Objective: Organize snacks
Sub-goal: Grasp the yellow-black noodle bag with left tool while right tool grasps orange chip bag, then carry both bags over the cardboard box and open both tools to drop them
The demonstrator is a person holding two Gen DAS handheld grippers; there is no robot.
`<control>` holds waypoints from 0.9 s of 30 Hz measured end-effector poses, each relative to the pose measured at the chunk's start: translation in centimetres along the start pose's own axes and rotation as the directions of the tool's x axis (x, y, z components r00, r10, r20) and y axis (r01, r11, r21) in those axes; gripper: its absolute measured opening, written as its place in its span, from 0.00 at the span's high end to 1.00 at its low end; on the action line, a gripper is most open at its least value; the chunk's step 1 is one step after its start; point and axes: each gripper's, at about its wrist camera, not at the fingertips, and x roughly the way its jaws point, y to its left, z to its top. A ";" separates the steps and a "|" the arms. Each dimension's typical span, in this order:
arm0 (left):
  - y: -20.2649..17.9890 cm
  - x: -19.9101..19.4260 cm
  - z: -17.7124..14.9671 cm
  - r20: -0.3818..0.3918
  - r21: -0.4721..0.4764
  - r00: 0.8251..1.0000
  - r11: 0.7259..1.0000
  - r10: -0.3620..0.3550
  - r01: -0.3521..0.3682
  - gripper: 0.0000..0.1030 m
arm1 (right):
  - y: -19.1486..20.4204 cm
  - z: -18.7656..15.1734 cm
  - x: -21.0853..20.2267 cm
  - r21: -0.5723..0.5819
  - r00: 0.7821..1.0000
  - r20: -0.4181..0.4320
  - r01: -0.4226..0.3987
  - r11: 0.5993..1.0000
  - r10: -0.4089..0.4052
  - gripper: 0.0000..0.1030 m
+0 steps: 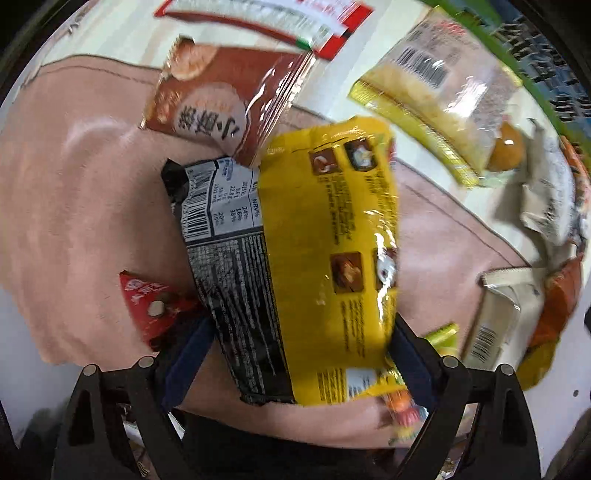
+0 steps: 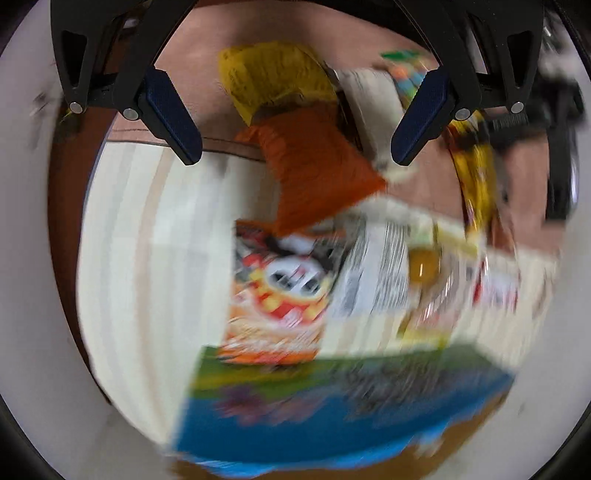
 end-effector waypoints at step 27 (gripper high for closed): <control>5.1 -1.5 8.0 0.213 0.374 0.976 0.927 -0.048 -0.036 0.21 | -7.2 -0.4 3.1 0.446 0.992 -0.102 -0.018 0.895 0.071 0.49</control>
